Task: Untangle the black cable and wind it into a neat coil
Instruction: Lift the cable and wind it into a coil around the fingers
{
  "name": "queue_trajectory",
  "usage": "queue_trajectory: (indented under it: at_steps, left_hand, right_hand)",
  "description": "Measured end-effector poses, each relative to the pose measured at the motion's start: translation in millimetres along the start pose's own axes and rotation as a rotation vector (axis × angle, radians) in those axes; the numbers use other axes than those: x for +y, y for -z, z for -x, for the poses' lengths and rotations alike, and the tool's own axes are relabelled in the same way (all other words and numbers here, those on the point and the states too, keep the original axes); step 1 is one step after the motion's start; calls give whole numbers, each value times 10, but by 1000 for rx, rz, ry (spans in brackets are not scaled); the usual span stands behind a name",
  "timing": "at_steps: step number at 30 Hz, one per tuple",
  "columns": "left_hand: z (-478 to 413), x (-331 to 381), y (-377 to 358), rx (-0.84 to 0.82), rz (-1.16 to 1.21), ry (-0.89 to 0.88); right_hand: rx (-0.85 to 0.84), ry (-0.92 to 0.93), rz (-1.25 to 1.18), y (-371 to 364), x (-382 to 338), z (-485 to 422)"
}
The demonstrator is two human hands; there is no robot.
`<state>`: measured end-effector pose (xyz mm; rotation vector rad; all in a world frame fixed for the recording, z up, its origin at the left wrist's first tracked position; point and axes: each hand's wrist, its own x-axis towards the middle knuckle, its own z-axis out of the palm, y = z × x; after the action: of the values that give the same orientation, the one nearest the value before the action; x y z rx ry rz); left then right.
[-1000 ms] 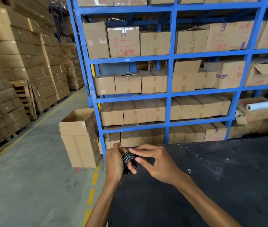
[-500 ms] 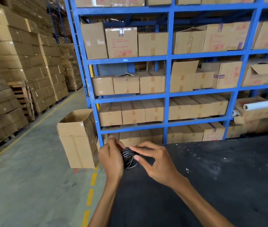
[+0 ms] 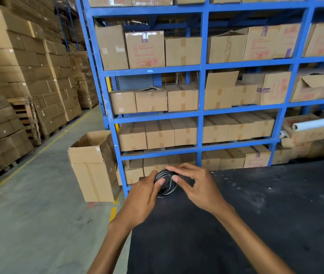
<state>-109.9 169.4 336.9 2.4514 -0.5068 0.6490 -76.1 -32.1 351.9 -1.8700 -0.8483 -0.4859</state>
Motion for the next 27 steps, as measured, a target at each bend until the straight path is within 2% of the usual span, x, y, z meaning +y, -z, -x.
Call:
queue_trajectory:
  at_steps: [5, 11, 15, 18, 21, 27]
  left_hand:
    - [30, 33, -97, -39, 176, 74]
    - [133, 20, -283, -53, 78, 75]
    - [246, -65, -542, -180, -32, 115]
    - [418, -66, -804, -282, -84, 147]
    - [696, -31, -1090, -380, -109, 188]
    - [1241, 57, -1559, -569, -76, 219]
  right_hand:
    - [-51, -31, 36, 2, -5, -4]
    - [-126, -153, 14, 1, 123, 165]
    - [-174, -314, -53, -13, 320, 451]
    - [-49, -440, -47, -17, 589, 846]
    - [46, -632, 103, -96, 942, 1462]
    - [-283, -1045, 429, -310, 1302, 2848]
